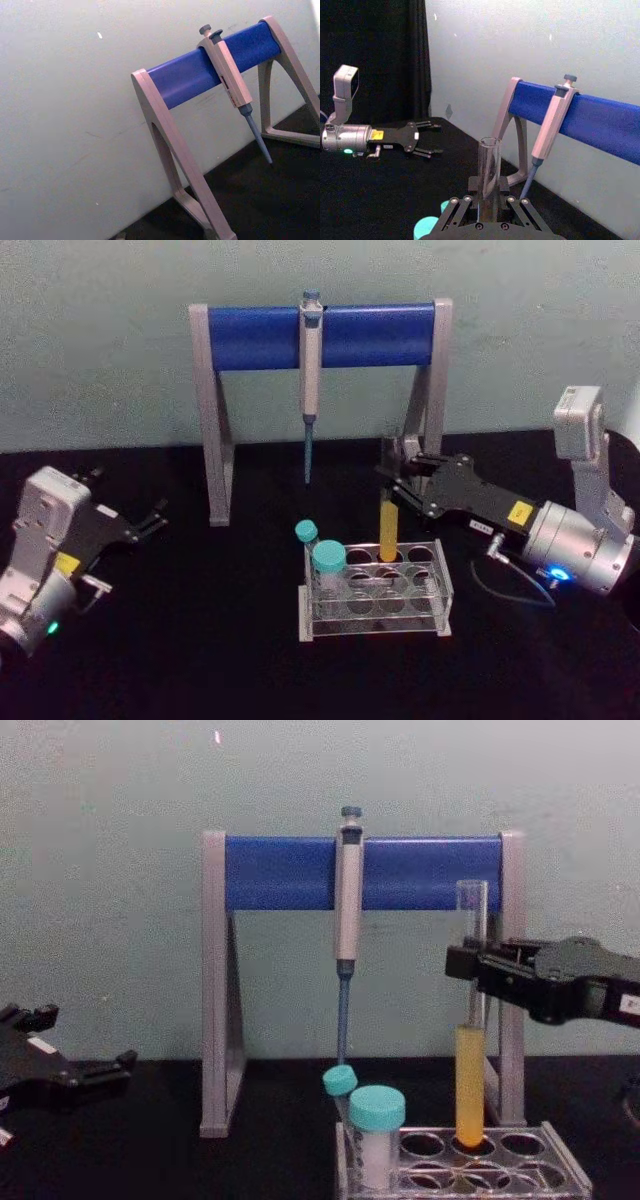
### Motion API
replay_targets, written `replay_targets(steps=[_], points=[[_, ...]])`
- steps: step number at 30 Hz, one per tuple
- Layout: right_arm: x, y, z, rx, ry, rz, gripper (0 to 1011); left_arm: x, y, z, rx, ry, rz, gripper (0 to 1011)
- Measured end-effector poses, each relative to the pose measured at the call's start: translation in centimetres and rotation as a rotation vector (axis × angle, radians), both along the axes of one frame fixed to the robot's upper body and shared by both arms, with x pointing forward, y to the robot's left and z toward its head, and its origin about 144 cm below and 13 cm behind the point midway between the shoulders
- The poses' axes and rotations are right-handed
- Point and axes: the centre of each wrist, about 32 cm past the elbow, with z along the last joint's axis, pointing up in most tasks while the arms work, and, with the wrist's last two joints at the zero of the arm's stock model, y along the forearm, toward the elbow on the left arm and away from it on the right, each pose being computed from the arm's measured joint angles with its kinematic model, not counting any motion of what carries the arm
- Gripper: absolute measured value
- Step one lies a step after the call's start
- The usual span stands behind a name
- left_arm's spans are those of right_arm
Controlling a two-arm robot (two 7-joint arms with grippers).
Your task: Pick up the test tube from the test tube rack, shake it, then place it back into the test tube rack.
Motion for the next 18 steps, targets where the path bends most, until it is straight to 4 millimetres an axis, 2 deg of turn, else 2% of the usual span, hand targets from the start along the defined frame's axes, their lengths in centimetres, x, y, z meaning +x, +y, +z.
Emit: replay_targets(steps=[18], points=[[0.5, 0.1, -1.1, -0.029, 0.042, 0.01, 234, 0.0, 0.0, 0.0, 0.0, 0.0, 0.0, 1001]])
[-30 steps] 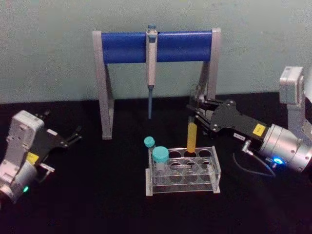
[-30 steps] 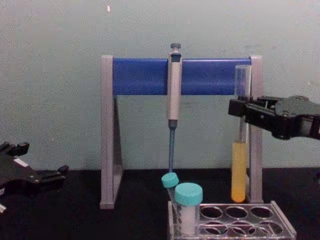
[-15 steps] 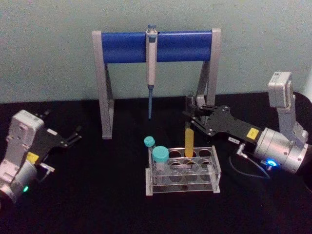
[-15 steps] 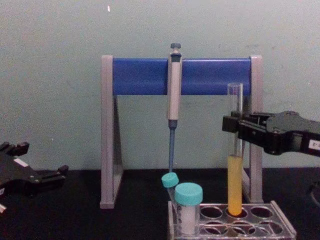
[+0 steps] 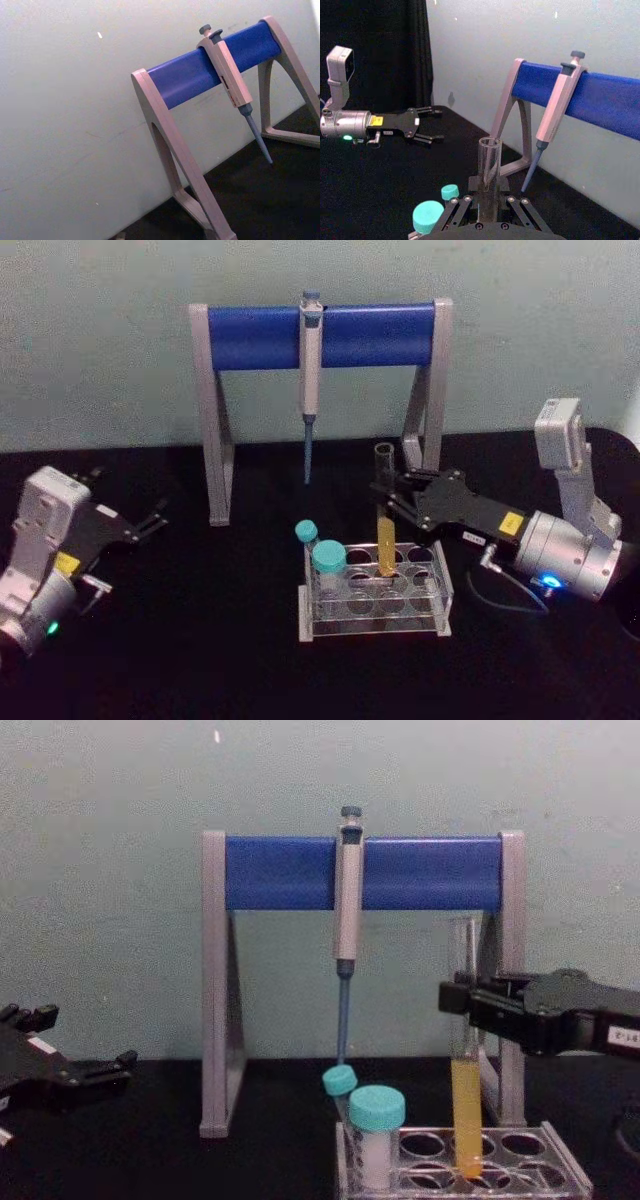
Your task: Pick up the test tube from the test tube rack, shake it, then place it back into the test tube rack.
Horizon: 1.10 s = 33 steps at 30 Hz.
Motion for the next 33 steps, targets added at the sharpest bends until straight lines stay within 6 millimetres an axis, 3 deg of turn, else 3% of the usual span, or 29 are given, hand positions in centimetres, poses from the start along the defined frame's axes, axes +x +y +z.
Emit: replay_targets(steps=[33], points=[[0.5, 0.0, -1.4, -0.041, 0.061, -0.007, 234, 0.0, 0.0, 0.0, 0.0, 0.0, 0.0, 1001]])
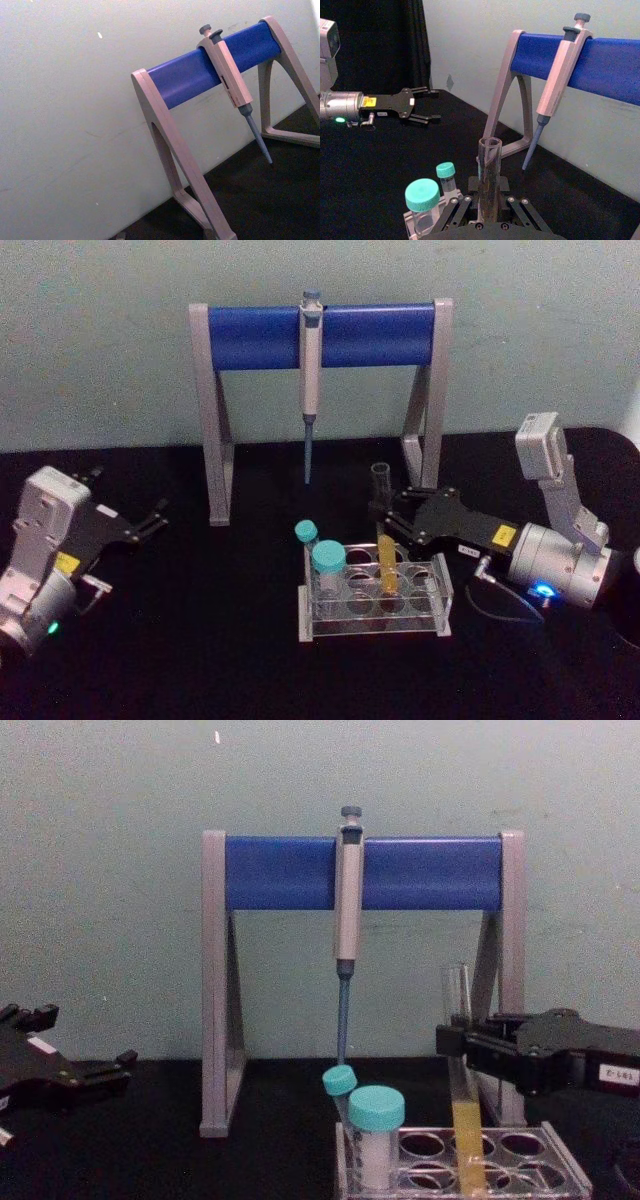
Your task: Pick up the test tube from the test tube rack, shake it, then place it back into the test tube rack.
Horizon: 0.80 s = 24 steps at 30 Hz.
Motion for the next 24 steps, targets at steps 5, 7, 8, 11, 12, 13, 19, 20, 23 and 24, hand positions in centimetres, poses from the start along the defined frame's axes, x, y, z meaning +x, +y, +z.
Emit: replay_targets(steps=[5, 7, 8, 11, 12, 13, 19, 20, 23, 24], points=[[0.07, 0.02, -0.09, -0.002, 0.006, -0.001, 234, 0.0, 0.0, 0.0, 0.0, 0.0, 0.0, 1001], [0.08, 0.01, -0.13, -0.003, 0.008, -0.002, 234, 0.0, 0.0, 0.0, 0.0, 0.0, 0.0, 1001], [0.09, 0.02, -0.15, -0.003, 0.009, -0.002, 234, 0.0, 0.0, 0.0, 0.0, 0.0, 0.0, 1001], [0.15, 0.02, -0.15, -0.005, 0.012, -0.002, 234, 0.0, 0.0, 0.0, 0.0, 0.0, 0.0, 1001], [0.15, 0.03, -0.14, -0.007, 0.013, -0.002, 234, 0.0, 0.0, 0.0, 0.0, 0.0, 0.0, 1001], [0.16, 0.03, -0.15, -0.008, 0.014, -0.002, 234, 0.0, 0.0, 0.0, 0.0, 0.0, 0.0, 1002], [0.2, 0.1, -0.18, -0.013, 0.018, -0.001, 234, 0.0, 0.0, 0.0, 0.0, 0.0, 0.0, 1001], [0.2, 0.11, -0.19, -0.014, 0.018, -0.001, 234, 0.0, 0.0, 0.0, 0.0, 0.0, 0.0, 1001], [0.21, 0.12, -0.21, -0.015, 0.019, -0.001, 233, 0.0, 0.0, 0.0, 0.0, 0.0, 0.0, 1001], [0.21, 0.12, -0.21, -0.015, 0.019, -0.001, 234, 0.0, 0.0, 0.0, 0.0, 0.0, 0.0, 1001]])
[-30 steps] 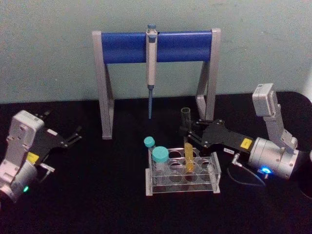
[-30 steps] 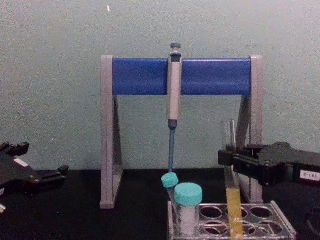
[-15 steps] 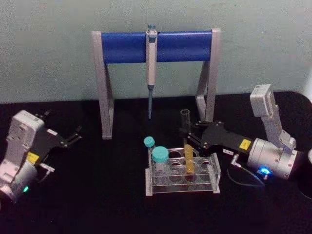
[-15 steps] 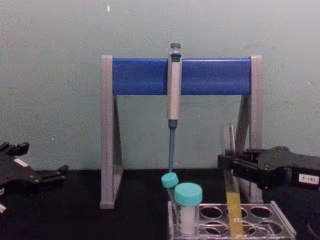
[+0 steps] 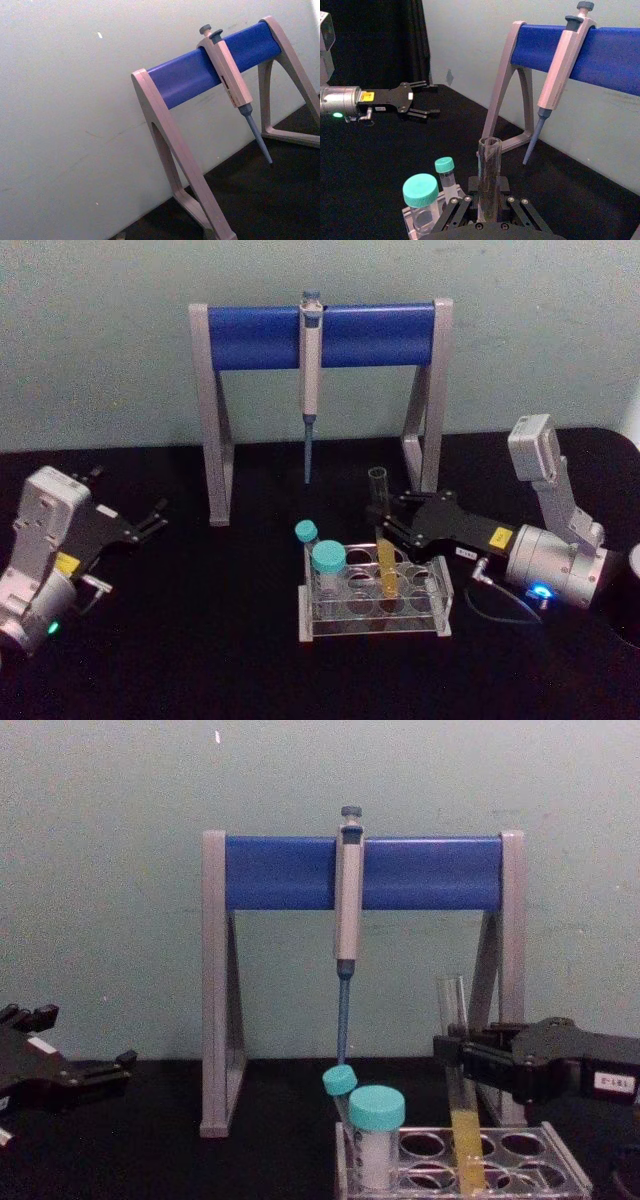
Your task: Pick up the test tube from the test tube rack, shake it, then place it back into the test tube rack.
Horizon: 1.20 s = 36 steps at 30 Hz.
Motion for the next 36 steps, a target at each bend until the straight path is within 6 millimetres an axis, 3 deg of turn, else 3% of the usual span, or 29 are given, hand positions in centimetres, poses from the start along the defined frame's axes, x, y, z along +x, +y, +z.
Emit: replay_targets(steps=[26, 30, 36], points=[[-0.02, -0.02, 0.03, -0.003, 0.0, -0.002, 234, 0.0, 0.0, 0.0, 0.0, 0.0, 0.0, 1001], [-0.02, -0.02, 0.03, -0.002, 0.0, -0.002, 297, 0.0, 0.0, 0.0, 0.0, 0.0, 0.0, 1001], [-0.02, -0.02, 0.03, -0.002, -0.001, -0.002, 483, 0.0, 0.0, 0.0, 0.0, 0.0, 0.0, 1001]])
